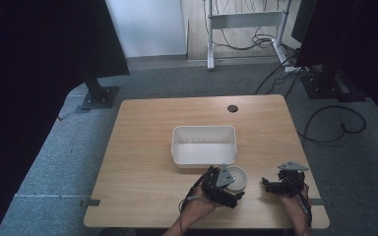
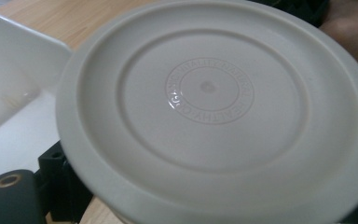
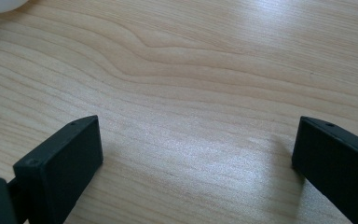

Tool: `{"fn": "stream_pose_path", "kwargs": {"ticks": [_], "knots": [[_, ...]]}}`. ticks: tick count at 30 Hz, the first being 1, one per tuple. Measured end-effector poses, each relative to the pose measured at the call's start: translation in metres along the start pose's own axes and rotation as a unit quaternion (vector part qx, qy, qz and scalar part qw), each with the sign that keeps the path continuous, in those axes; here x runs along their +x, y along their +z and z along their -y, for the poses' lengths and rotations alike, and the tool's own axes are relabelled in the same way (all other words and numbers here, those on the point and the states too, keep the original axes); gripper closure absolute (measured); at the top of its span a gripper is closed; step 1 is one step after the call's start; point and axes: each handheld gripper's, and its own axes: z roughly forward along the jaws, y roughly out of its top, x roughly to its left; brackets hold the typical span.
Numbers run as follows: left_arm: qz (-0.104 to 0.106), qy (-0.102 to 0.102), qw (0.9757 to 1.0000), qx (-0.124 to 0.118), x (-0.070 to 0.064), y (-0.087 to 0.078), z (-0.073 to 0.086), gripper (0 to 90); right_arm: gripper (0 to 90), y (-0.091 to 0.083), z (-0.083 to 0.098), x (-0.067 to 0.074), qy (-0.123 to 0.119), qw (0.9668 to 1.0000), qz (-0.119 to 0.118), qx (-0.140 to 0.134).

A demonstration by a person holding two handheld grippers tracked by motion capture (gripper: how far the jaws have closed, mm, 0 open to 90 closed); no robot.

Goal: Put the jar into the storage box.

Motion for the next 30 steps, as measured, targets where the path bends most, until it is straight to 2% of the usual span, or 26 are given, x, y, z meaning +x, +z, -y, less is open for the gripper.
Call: {"fn": "stream_pose_path", "kwargs": {"ticks": [18, 30], "knots": [[-0.027, -0.009, 0.9996, 0.002, 0.023, -0.012, 0.002, 10.4, 1.2, 0.000, 0.000, 0.000, 0.000, 1.0000, 0.000, 0.000], [-0.043, -0.023, 0.9988, 0.003, 0.040, -0.018, 0.005, 10.3, 1.2, 0.000, 0.000, 0.000, 0.000, 1.0000, 0.000, 0.000]]}}
